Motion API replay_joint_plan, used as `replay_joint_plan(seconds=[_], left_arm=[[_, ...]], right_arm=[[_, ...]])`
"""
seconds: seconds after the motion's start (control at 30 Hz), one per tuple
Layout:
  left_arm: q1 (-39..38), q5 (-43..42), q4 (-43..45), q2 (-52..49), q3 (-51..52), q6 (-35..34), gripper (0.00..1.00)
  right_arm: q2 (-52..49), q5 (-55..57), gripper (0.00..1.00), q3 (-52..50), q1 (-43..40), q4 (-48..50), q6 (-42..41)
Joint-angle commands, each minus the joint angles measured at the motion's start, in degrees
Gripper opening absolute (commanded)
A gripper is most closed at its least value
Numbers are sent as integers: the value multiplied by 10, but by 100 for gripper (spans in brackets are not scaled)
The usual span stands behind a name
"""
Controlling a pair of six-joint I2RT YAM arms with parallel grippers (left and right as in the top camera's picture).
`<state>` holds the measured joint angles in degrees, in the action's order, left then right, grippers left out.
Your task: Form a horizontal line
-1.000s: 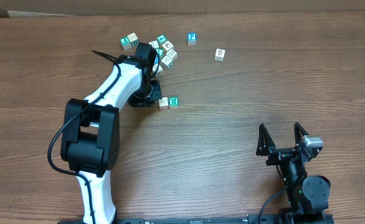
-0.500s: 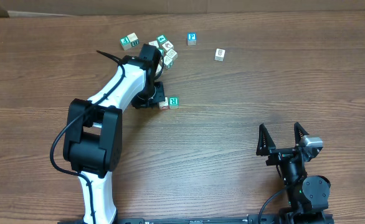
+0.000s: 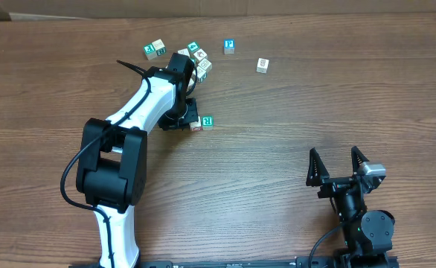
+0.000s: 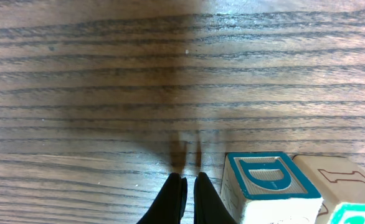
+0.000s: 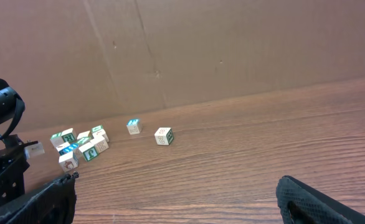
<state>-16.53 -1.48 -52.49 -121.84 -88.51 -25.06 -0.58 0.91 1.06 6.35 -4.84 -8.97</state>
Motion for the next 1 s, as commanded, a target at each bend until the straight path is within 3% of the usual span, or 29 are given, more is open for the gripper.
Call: replay_joint_plan(seconds=[0.0,0.97], left_arm=[[0,2,3,12,10,6,4],[-1,4,13,12,10,6,4]], right_arm=[[4,5,100,-6,-4,2,1],[4,5,100,-6,-4,2,1]])
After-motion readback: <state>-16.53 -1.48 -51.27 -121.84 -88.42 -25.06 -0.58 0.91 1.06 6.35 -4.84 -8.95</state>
